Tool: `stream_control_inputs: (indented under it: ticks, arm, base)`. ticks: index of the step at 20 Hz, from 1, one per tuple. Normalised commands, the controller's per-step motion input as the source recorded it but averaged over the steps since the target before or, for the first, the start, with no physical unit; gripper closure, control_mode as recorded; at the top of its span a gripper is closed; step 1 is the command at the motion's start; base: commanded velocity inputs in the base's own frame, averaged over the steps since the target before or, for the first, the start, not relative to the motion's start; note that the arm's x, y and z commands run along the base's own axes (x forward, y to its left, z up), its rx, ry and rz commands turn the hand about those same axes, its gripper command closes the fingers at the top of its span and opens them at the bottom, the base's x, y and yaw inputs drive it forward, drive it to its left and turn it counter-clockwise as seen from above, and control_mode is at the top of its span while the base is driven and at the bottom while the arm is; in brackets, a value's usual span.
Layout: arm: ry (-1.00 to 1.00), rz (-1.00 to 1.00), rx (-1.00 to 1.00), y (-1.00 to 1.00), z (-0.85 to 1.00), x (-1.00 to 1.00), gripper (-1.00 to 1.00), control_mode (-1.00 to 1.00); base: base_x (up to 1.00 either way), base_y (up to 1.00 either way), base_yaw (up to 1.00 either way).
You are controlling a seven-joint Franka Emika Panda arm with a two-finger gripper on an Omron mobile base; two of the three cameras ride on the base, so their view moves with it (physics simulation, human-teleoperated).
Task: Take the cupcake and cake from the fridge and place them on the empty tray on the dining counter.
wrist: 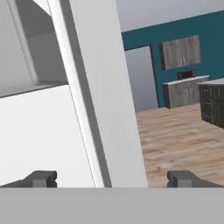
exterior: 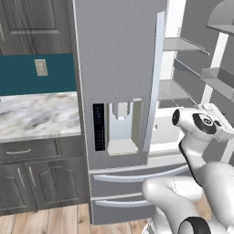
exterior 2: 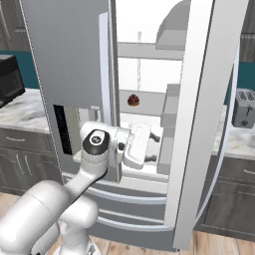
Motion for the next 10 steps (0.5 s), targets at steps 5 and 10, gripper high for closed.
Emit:
stream_control_inputs:
  ticks: [5, 10]
  arm:
    - [-0.07, 0.3, 0.0, 0.81, 0.72, -0.96, -1.0, -1.0]
    - [0.12, 0.49, 0.0, 1.0, 0.63, -0.28, -1.0, -1.0]
  base:
    - [0.0, 0.0, 0.0]
    - [0.0, 0.0, 0.0]
